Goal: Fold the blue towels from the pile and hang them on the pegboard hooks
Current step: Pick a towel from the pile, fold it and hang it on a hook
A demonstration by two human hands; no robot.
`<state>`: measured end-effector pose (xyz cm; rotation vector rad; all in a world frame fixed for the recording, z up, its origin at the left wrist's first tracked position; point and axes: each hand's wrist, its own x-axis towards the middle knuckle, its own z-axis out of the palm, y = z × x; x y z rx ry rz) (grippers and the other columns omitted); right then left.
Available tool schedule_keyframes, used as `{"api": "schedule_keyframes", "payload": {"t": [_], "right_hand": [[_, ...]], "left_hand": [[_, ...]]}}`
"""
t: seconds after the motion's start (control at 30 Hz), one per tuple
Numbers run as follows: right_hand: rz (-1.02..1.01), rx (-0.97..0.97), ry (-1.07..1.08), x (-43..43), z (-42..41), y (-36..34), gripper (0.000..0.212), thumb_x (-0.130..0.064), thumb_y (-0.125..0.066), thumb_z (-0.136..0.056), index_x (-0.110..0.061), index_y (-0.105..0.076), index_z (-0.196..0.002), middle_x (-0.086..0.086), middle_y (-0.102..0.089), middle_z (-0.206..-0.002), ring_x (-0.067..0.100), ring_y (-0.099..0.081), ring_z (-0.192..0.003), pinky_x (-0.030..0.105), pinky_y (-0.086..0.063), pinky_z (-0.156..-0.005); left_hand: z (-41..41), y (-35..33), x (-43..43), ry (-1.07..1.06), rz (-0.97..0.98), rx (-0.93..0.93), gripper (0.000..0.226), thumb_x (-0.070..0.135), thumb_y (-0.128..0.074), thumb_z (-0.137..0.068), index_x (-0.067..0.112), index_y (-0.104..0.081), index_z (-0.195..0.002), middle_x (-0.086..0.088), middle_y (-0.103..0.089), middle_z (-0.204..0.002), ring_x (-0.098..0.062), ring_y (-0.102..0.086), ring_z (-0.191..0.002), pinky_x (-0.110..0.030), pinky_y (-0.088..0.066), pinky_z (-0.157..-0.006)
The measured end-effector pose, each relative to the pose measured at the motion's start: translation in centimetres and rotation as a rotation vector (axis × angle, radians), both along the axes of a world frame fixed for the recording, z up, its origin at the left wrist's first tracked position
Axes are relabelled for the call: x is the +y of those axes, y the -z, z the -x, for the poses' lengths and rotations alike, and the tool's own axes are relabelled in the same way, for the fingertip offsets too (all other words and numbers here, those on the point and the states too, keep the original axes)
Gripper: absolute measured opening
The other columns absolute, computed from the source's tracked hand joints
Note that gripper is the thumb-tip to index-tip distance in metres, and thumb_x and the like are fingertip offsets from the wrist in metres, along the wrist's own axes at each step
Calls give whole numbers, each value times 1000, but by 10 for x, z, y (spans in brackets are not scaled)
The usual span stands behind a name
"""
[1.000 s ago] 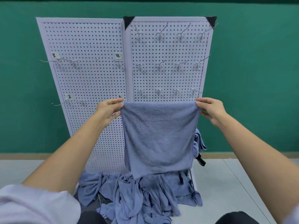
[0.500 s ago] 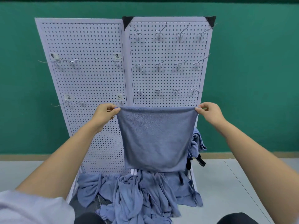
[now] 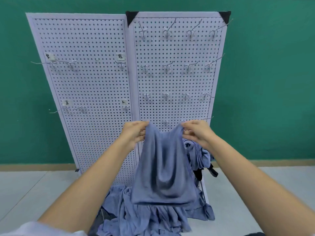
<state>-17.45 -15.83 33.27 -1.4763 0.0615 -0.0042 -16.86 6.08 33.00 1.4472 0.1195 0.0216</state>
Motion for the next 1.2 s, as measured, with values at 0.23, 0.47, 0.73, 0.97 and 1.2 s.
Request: {"api": "schedule_keyframes", "payload": {"t": [0.23,0.47,0.73,0.97,1.2], "right_hand": [[32,-98,-76,38,10,-5,7,-9,-58,-94,-3,-62,-93,7,-70,-78,11,-70,-63,20,-56,-58],[-11,-134,-188,34,18,-13,27,-2,-39,-95,-3,-65,-100,15,-73,-92,23,-71,-88,29,-59,-77],[263,-134,38,6,-4,17,45,-4,-66,-85,-13,-48,-126,8,-52,-124,19,-56,-104,32,-51,-91],[49,12,-253,2,-10,30,30,-23,-78,-75,-20,-68,-103,-4,-72,-100,12,-62,-98,27,-45,-82],[235,-167,-131,5,-10,3,17,-19,-75,-81,-16,-67,-96,4,-73,-99,16,-68,-90,31,-56,-83]], "left_hand": [[7,4,-38,59,-90,-129,15,14,-66,-89,3,-69,-97,-10,-73,-91,-16,-72,-78,-22,-56,-65],[5,4,-34,76,-129,-236,26,23,-78,-78,9,-71,-98,-6,-74,-91,-14,-69,-80,-24,-53,-74],[9,-11,-35,98,-29,-188,21,6,-52,-93,10,-65,-77,4,-60,-63,-9,-53,-58,-26,-45,-66],[5,-18,-17,224,51,-172,27,9,-47,-96,15,-63,-75,1,-57,-71,-12,-47,-68,-29,-38,-72],[-3,-5,9,124,-194,-84,17,12,-44,-99,13,-61,-98,2,-63,-86,-10,-61,-62,-19,-46,-55]]}}
